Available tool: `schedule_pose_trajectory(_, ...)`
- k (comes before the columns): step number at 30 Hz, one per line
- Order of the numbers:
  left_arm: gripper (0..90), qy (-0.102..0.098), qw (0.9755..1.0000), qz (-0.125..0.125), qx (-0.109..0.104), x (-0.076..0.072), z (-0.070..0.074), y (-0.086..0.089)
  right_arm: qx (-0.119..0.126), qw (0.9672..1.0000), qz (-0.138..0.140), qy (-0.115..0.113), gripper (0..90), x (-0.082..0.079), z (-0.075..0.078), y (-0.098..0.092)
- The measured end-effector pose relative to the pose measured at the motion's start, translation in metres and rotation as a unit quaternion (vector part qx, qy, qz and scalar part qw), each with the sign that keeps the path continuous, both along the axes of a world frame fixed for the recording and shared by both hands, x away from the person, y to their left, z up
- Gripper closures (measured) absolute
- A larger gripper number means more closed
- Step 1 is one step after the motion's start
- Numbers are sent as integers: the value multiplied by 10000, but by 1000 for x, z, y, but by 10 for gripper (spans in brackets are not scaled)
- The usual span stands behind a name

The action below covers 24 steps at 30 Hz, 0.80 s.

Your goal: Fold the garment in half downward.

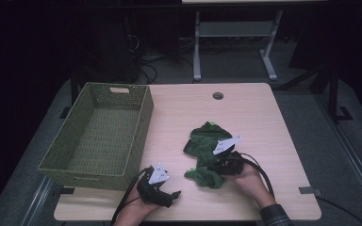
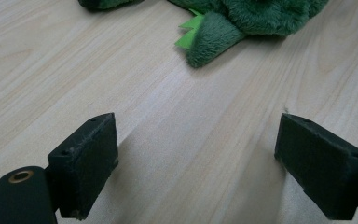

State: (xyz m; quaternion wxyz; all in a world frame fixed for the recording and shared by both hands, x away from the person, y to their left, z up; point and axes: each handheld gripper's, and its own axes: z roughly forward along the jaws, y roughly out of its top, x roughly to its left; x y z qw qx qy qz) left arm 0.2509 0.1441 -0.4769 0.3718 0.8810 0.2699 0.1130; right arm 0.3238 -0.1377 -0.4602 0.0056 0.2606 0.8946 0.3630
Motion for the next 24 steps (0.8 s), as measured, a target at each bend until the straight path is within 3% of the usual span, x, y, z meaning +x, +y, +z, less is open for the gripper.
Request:
schedule_pose_trajectory(2, 125, -1, 10000, -5, -3, 0, 0, 0, 4, 10000, -34, 62, 900, 0, -1, 1)
schedule_pose_trajectory(7, 126, -2, 10000, -11, -2, 1, 0, -1, 51, 10000, -31, -77, 892, -2, 3, 0)
schedule_pose_trajectory(10, 127, 18, 10000, -52, 16, 2, 1, -2, 275, 9995, -129, -97, 804, -3, 10, -6)
schedule_pose_trajectory(15, 136, -4, 9997, -150, 175, 7, 5, -7, 418, 9985, -241, -241, 702, -4, 21, -16)
schedule_pose_trajectory(19, 138, 43, 9998, -171, 80, 16, 11, -10, 662, 9964, -447, -284, 647, -3, 28, -28)
schedule_pose_trajectory(24, 138, 5, 9996, -266, 61, 27, 25, -18, 644, 9951, -647, -374, 606, 2, 38, -41)
